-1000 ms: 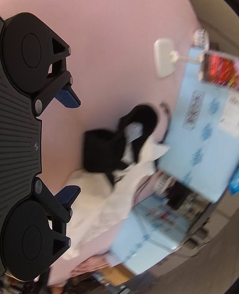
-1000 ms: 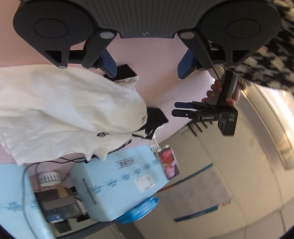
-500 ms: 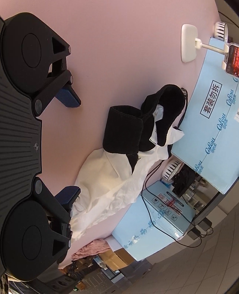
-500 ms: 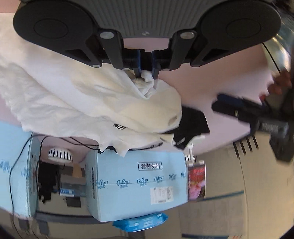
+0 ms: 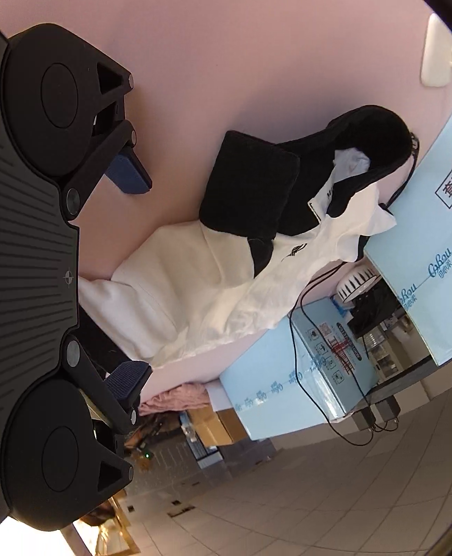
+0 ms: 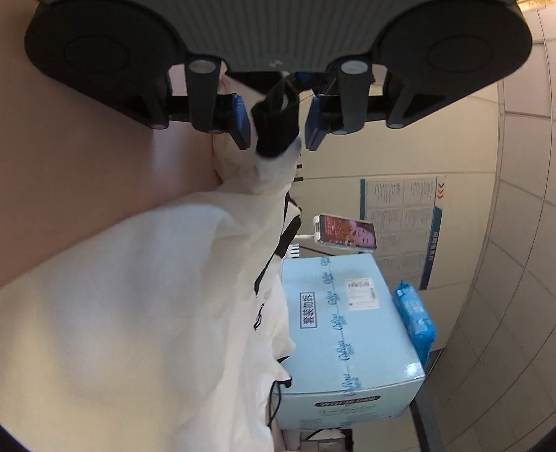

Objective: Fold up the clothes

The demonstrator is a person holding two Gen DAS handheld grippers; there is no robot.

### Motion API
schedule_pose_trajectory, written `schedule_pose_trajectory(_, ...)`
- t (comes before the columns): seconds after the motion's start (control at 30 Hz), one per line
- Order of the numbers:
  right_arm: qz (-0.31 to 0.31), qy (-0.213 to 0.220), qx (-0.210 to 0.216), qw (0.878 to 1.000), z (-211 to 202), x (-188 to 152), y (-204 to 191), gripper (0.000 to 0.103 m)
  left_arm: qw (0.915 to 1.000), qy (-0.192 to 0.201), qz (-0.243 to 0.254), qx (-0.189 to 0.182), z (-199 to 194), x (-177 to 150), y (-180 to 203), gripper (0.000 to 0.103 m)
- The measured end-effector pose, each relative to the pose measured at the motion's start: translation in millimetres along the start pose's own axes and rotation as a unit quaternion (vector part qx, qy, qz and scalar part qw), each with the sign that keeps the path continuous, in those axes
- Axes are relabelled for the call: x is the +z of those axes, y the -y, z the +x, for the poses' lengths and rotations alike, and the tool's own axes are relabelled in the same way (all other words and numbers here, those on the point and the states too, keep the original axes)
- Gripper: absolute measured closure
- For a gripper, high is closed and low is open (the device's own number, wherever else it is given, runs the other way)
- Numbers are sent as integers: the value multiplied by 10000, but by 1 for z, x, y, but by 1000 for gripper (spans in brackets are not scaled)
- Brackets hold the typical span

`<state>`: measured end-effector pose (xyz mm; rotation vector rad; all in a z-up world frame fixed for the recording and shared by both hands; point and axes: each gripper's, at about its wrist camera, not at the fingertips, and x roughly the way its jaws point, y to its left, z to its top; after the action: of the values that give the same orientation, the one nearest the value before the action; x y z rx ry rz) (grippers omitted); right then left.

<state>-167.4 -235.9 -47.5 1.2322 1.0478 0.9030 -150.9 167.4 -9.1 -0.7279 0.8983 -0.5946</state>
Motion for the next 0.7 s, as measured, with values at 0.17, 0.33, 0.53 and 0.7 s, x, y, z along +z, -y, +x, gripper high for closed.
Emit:
schedule_pose_trajectory(0.17,-983,-53,-973,9904,-31,-32,-39,27,9989,-232,244,323,10,6,13,0)
schedule_pose_trajectory(0.33,-1197,866,-1541,9769,-68,-41,-41,26,9909,-436,1017,766,45,11,43,0)
schedule_pose_trajectory(0.53,-701,2904,-1821,9368,-113,-49,-29,32,9735,-98,1772,1442,80,12,70,32)
schedule_pose_trajectory(0.7,-1163,4162,-2717,8599,-127,-54,-27,32,9704,-180,1976,1376,60,11,73,75)
